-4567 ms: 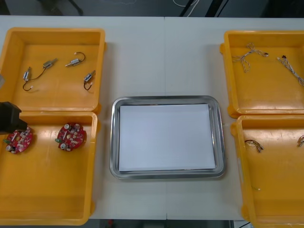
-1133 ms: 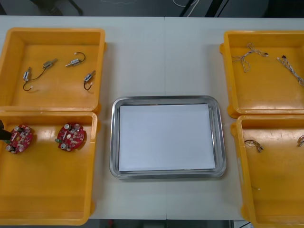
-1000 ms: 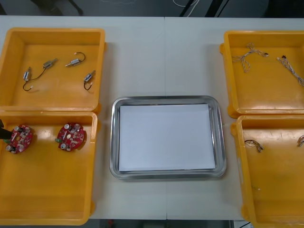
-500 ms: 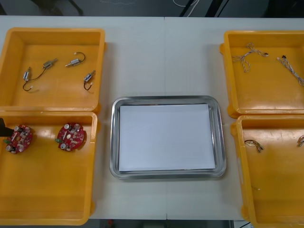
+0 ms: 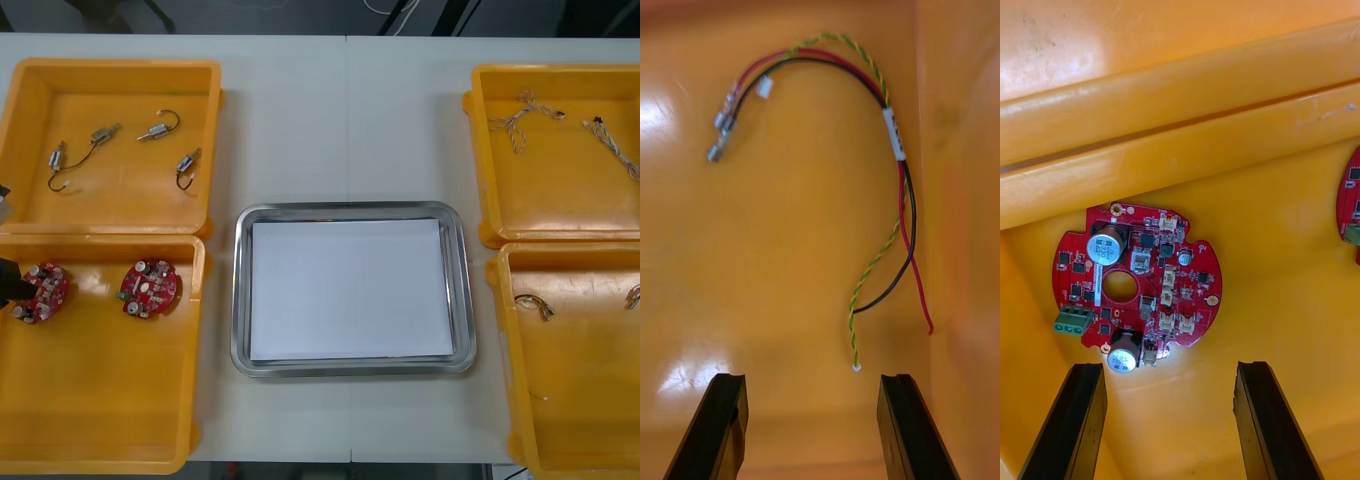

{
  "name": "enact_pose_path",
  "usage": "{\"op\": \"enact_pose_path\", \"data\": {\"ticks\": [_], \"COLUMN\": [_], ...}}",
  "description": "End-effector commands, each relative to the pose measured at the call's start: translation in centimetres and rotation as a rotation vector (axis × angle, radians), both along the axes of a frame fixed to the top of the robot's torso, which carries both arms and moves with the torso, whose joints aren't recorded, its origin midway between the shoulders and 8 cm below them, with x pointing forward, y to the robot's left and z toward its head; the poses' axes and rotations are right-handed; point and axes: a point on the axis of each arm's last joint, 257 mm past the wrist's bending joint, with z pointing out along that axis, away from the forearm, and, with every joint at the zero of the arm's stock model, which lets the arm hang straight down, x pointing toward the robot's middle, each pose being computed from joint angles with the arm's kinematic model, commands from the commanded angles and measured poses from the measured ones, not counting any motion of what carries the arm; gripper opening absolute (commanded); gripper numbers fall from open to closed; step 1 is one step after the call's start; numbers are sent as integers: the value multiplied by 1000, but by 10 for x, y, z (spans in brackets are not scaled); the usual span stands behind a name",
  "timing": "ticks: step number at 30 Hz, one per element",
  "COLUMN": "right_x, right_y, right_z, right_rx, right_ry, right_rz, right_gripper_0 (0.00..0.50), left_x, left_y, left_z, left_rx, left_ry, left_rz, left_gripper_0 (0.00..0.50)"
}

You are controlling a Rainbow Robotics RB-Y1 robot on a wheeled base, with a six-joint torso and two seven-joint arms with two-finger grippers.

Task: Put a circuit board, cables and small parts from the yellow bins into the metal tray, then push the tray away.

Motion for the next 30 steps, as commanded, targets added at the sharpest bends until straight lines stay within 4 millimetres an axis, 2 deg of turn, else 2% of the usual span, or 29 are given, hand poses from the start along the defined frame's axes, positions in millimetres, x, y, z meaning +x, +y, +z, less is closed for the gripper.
{"op": "enact_pose_path", "data": {"ticks": [1, 11, 19, 30], "right_x": [-15, -11, -4, 6], "right_y": [-14, -25, -23, -16], "right_z": [-12, -23, -31, -33], "right_rx": [-43, -66, -56, -57], "right_ry": [50, 39, 41, 28], "right_rz": [15, 13, 13, 27], "right_gripper_0": [500, 500, 500, 500], "left_x": [-8, -8, -10, -11], "left_y": [18, 24, 27, 32], "left_z": [-5, -18, -23, -31], "left_rx": [80, 82, 86, 94], "left_ry": [23, 37, 49, 59], "left_rz": [-61, -41, -28, -12], "left_gripper_0": [500, 500, 500, 500]}}
